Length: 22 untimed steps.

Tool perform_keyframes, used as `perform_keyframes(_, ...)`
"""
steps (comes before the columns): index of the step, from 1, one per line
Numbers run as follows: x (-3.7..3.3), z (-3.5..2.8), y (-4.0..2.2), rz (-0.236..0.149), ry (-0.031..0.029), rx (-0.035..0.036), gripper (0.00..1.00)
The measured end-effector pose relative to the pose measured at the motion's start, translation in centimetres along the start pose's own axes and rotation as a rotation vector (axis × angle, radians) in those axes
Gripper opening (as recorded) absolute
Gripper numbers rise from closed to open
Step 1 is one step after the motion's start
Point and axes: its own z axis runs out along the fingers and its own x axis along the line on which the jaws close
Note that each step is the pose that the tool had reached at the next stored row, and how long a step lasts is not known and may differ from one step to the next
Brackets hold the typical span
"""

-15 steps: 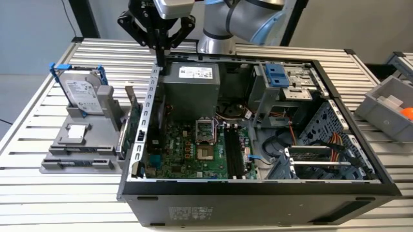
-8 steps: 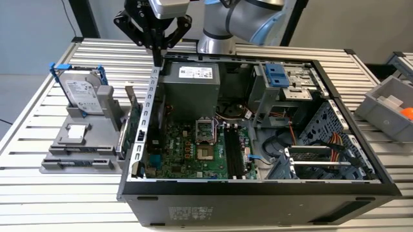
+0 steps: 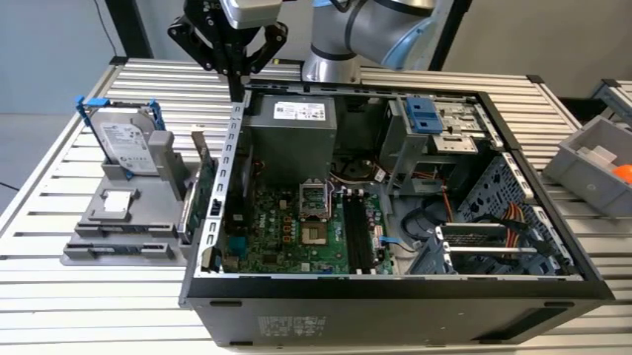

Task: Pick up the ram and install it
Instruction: 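Reach for the ram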

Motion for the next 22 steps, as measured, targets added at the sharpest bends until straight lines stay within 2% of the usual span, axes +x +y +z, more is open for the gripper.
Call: perform_keyframes(22,1.96,-0.04,-0.14,0.0,0.0003,0.0,0.0)
